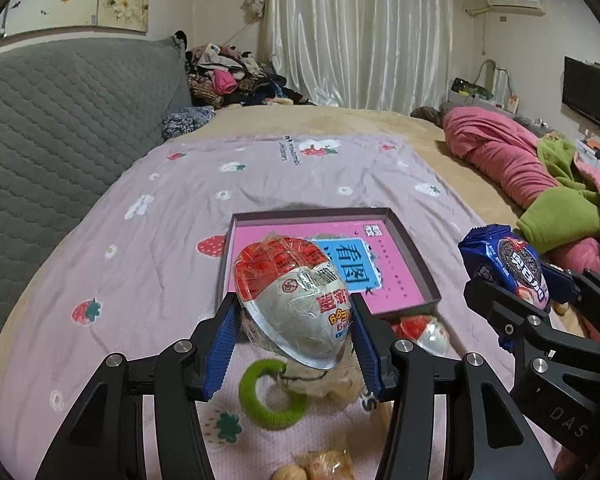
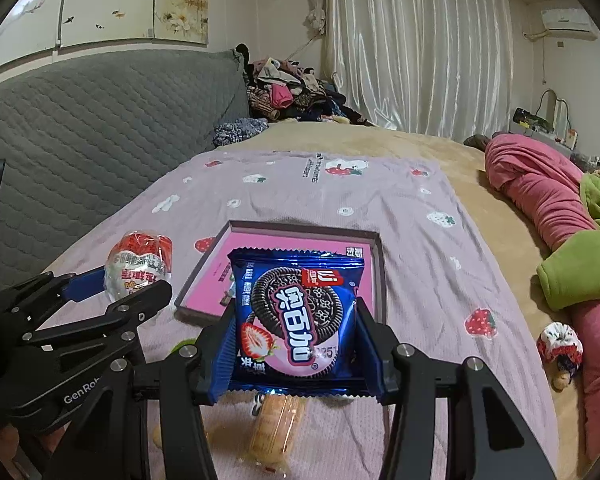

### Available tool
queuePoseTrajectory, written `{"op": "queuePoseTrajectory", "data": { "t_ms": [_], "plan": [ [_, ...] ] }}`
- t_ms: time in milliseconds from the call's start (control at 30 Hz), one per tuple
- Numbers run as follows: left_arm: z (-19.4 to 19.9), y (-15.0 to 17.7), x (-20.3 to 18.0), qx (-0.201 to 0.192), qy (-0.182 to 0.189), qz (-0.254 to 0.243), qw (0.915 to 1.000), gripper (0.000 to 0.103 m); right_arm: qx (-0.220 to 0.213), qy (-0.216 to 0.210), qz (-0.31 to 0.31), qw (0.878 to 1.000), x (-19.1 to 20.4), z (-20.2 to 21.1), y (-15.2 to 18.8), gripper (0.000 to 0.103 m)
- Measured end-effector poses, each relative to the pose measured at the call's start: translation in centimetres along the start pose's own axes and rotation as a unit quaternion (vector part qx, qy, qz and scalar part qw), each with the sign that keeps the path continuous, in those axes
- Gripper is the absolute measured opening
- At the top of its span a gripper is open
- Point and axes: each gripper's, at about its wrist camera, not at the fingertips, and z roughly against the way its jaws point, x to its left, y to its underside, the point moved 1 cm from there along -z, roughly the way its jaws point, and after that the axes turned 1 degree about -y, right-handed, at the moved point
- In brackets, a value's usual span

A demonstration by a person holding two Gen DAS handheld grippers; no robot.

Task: Organize objects
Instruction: 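Carry egg container in left tool over pink tray while right tool carries packet there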

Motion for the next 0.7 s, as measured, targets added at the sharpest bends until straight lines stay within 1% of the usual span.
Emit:
{"op": "queuePoseTrajectory", "data": {
  "t_ms": [200,700],
  "plan": [
    [-1.4,-1.1,-0.1,-0.003,-0.004,-0.002,1.0000,0.055,-0.007,0.004,0.004,1.000,-0.4,-1.1,-1.4,0.052],
    [-7.3,-3.6,0.4,0.007,-0.008,-0.005,0.9999,0.055,-0.004,0.007,0.006,1.000,-1.2,-6.1,-3.3,0.052]
  ]
}}
